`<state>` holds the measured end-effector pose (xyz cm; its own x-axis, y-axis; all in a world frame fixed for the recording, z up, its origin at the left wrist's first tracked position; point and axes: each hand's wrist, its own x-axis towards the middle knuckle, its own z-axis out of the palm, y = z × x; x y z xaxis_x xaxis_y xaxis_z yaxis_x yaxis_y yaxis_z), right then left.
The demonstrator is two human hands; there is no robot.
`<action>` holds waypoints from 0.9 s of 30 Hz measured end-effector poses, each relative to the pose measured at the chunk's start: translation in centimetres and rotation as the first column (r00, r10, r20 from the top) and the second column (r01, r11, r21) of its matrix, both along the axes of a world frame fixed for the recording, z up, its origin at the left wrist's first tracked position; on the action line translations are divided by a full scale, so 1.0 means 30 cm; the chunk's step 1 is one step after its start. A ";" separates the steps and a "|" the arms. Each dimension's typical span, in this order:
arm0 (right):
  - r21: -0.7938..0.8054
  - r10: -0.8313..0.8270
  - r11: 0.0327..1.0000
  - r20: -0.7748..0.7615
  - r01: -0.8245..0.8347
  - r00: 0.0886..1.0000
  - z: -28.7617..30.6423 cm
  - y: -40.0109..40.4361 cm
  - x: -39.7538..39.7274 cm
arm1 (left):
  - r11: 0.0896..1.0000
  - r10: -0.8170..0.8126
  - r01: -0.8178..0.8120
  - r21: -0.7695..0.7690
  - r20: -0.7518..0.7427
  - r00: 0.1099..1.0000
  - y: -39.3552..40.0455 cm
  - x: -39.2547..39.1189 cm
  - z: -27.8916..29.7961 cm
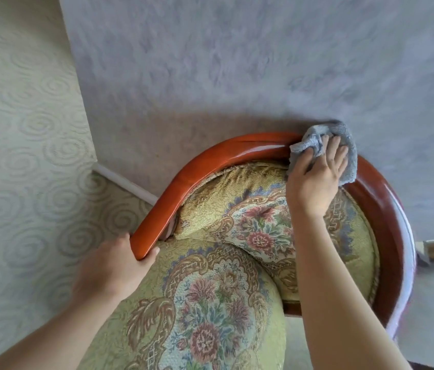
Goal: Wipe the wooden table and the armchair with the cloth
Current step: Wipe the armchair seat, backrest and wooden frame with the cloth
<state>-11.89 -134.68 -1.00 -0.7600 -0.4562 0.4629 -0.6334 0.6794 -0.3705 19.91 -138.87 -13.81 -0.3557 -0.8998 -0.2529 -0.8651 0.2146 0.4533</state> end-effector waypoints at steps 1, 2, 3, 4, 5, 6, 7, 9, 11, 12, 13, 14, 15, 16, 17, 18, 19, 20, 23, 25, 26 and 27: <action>-0.038 -0.009 0.999 0.012 0.009 1.000 -0.012 -0.028 0.026 | 1.000 -0.003 0.002 0.007 0.005 1.000 -0.001 0.000 0.000; -0.058 0.014 0.998 0.017 -0.013 1.000 -0.026 -0.056 0.055 | 1.000 -0.005 0.005 0.015 0.012 1.000 0.000 0.000 0.001; -0.060 0.064 0.996 0.015 -0.063 0.998 -0.046 -0.083 0.089 | 1.000 -0.006 0.005 0.017 0.018 1.000 0.000 0.001 0.005; -0.051 0.128 0.991 0.005 -0.127 0.992 -0.067 -0.107 0.124 | 1.000 -0.004 0.004 0.013 0.021 1.000 -0.001 0.000 0.010; -0.038 0.194 0.980 -0.001 -0.194 0.981 -0.089 -0.123 0.156 | 1.000 -0.002 0.002 0.009 0.022 1.000 -0.001 -0.003 0.013; -0.028 0.256 0.966 -0.001 -0.256 0.967 -0.110 -0.134 0.187 | 1.000 0.000 0.000 0.006 0.019 1.000 0.001 -0.004 0.014; -0.017 0.314 0.949 0.000 -0.314 0.949 -0.131 -0.139 0.217 | 1.000 0.002 -0.002 0.004 0.012 1.000 0.003 -0.003 0.016; 0.020 0.404 0.915 -0.009 -0.403 0.915 -0.173 -0.139 0.284 | 1.000 0.005 -0.005 0.007 -0.006 1.000 0.006 -0.002 0.017; 0.046 0.473 0.881 -0.016 -0.471 0.881 -0.214 -0.137 0.361 | 1.000 0.005 -0.005 0.013 -0.012 1.000 0.002 0.000 0.016; 0.051 0.505 0.862 -0.012 -0.504 0.863 -0.236 -0.135 0.400 | 1.000 0.005 -0.005 0.015 -0.010 1.000 0.000 0.003 0.016; 0.057 0.532 0.845 -0.005 -0.531 0.847 -0.258 -0.132 0.434 | 1.000 0.008 -0.008 0.017 -0.009 1.000 -0.001 0.004 0.017; 0.070 0.552 0.832 -0.007 -0.550 0.834 -0.275 -0.129 0.457 | 1.000 0.015 -0.015 0.019 -0.009 1.000 -0.001 0.001 0.018; 0.085 0.564 0.824 -0.021 -0.560 0.826 -0.284 -0.127 0.462 | 0.999 0.023 -0.023 0.023 -0.010 1.000 -0.001 -0.004 0.018; 0.097 0.573 0.817 -0.041 -0.568 0.818 -0.283 -0.124 0.447 | 0.999 0.026 -0.026 0.026 -0.012 1.000 0.003 -0.006 0.016; 0.105 0.582 0.812 -0.070 -0.574 0.810 -0.275 -0.121 0.418 | 0.999 0.027 -0.026 0.026 -0.011 1.000 0.005 -0.008 0.016; 0.109 0.584 0.811 -0.104 -0.575 0.805 -0.259 -0.119 0.386 | 0.999 0.030 -0.030 0.028 -0.007 1.000 0.005 -0.008 0.019; 0.109 0.572 0.820 -0.134 -0.562 0.809 -0.236 -0.114 0.352 | 0.999 0.036 -0.036 0.032 -0.003 0.999 0.004 -0.005 0.023; 0.104 0.539 0.842 -0.152 -0.529 0.828 -0.209 -0.107 0.312 | 0.999 0.041 -0.040 0.036 -0.005 0.999 0.002 -0.003 0.024; 0.036 0.347 0.938 -0.147 -0.346 0.926 -0.126 -0.082 0.162 | 0.997 0.040 -0.041 0.067 0.003 0.999 0.004 -0.004 0.034; -0.018 0.201 0.978 -0.158 -0.207 0.967 -0.081 -0.055 0.060 | 0.996 0.042 -0.043 0.078 0.014 0.999 0.008 -0.010 0.045; -0.059 0.137 0.987 -0.153 -0.147 0.979 -0.066 -0.043 0.021 | 0.996 0.045 -0.046 0.077 0.012 0.999 0.008 -0.011 0.049; -0.103 0.087 0.990 -0.128 -0.100 0.988 -0.058 -0.037 -0.003 | 0.996 0.049 -0.049 0.075 0.004 0.999 0.008 -0.012 0.052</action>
